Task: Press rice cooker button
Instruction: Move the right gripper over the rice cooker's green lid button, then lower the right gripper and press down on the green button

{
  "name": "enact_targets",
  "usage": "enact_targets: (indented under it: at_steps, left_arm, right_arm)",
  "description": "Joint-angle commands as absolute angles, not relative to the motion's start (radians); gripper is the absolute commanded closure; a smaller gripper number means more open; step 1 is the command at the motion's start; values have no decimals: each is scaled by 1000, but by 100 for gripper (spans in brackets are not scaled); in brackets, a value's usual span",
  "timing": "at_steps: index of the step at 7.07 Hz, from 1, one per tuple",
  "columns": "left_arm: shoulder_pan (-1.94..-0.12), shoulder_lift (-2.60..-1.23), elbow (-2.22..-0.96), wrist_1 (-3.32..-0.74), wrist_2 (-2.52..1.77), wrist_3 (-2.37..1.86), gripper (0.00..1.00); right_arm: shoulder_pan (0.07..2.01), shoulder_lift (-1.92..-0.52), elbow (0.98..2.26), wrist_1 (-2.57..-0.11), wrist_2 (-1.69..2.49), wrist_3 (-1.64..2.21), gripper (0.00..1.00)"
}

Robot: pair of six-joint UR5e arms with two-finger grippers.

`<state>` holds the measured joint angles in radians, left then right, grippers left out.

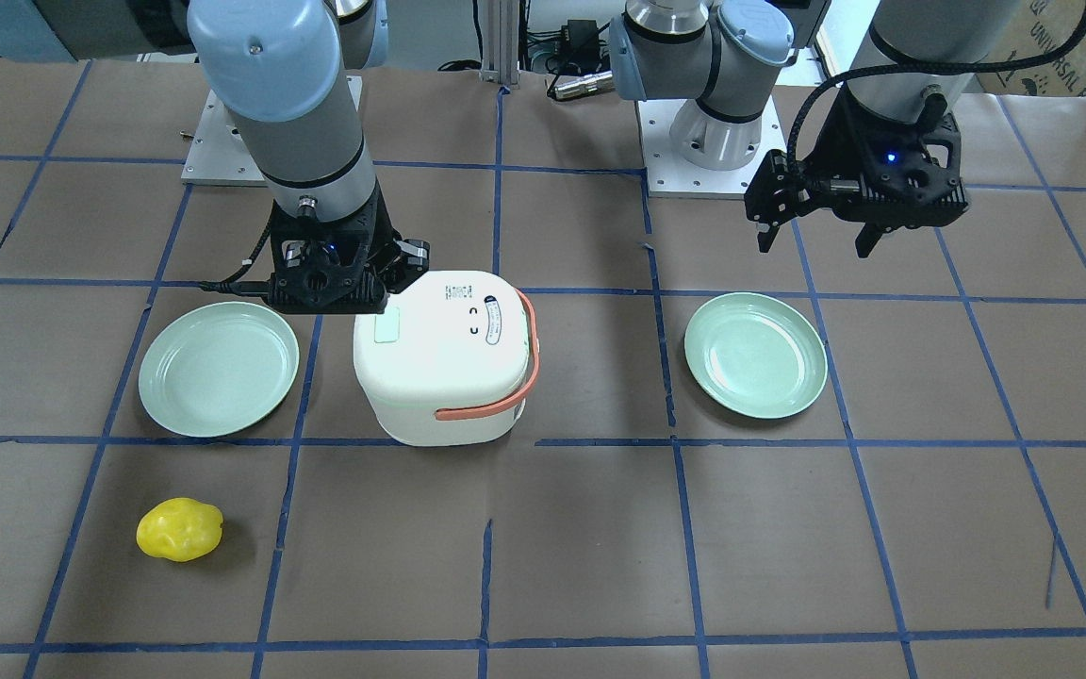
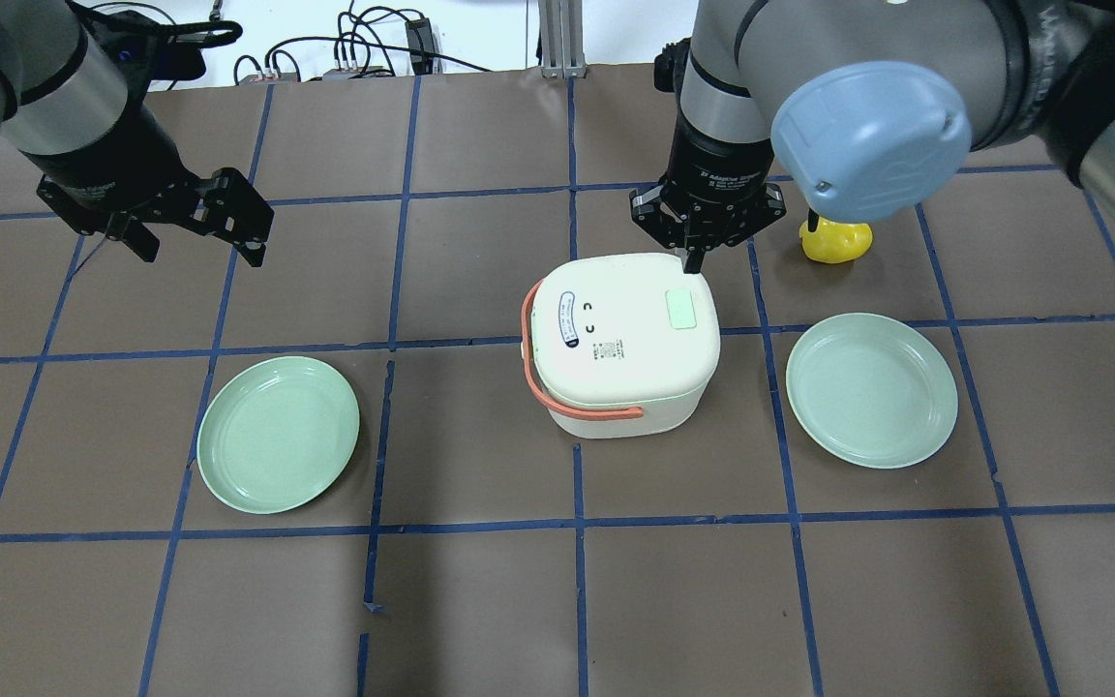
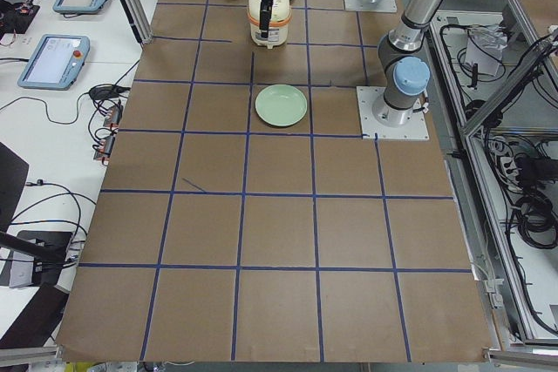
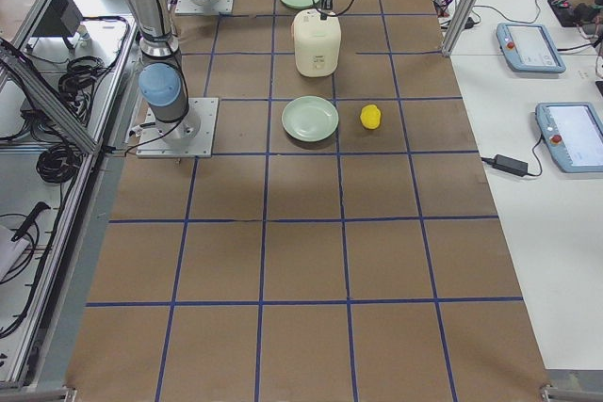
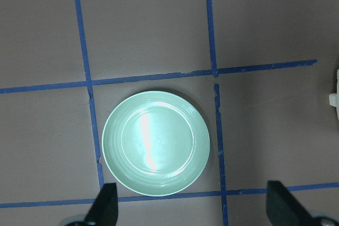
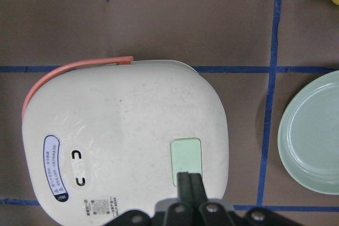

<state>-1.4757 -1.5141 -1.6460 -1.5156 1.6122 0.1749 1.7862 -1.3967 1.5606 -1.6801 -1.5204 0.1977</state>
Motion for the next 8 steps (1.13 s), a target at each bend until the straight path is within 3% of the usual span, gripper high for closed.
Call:
enact_targets:
  at_steps: [1, 8]
  left_arm:
    - [-1476, -1514, -1646, -1516, 1612, 175, 0]
    - [-1476, -1514, -1646, -1516, 1612, 175, 0]
  right_arm:
    - [1789, -1399, 1623, -1748, -1522, 175, 95]
    - [1787, -1388, 1669, -1782, -1514, 175, 95]
